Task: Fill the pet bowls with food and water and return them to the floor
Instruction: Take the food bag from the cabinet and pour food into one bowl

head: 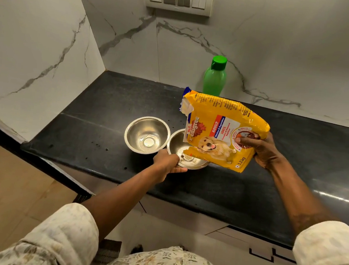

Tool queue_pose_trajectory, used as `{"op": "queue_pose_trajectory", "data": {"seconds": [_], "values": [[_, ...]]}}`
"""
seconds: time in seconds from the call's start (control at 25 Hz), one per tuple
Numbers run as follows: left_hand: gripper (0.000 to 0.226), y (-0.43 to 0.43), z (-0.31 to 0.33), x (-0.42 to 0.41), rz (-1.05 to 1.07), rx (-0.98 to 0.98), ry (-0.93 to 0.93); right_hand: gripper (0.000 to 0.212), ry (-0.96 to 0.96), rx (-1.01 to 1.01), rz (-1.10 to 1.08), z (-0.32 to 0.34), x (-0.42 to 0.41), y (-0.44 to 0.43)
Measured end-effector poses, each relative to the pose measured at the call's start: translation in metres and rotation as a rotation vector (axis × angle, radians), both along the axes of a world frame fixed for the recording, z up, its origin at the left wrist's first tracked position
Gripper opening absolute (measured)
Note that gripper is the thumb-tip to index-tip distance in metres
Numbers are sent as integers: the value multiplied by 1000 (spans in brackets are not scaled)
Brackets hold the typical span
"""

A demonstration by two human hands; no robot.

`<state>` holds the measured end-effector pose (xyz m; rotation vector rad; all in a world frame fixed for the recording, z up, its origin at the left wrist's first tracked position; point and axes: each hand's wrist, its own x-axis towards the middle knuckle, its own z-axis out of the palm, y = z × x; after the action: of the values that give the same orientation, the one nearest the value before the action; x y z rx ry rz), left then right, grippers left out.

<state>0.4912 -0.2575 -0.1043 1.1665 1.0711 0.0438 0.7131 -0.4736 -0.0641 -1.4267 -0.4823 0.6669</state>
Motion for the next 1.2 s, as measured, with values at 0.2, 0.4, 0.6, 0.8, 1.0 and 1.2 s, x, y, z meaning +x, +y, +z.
{"op": "queue_pose_trajectory", "data": {"seconds": [0.2, 0.4, 0.6, 0.8, 1.0, 1.2], "values": [[31, 0, -5, 1, -1, -9, -5, 61, -28, -9, 6, 7, 0, 0], [28, -2, -8, -2, -5, 0, -37, 71, -51, -5, 5, 8, 5, -5], [29, -1, -11, -3, -2, 5, -35, 69, -73, -6, 11, 12, 12, -6], [28, 1, -12, -4, -8, -7, -28, 71, -89, -11, 35, 17, 17, -4], [27, 1, -12, -4, -12, -24, -27, 69, -110, -37, 46, 21, 21, -3], [25, 3, -13, -3, -20, -14, -18, 70, -111, -68, 60, 25, 21, -2]]}}
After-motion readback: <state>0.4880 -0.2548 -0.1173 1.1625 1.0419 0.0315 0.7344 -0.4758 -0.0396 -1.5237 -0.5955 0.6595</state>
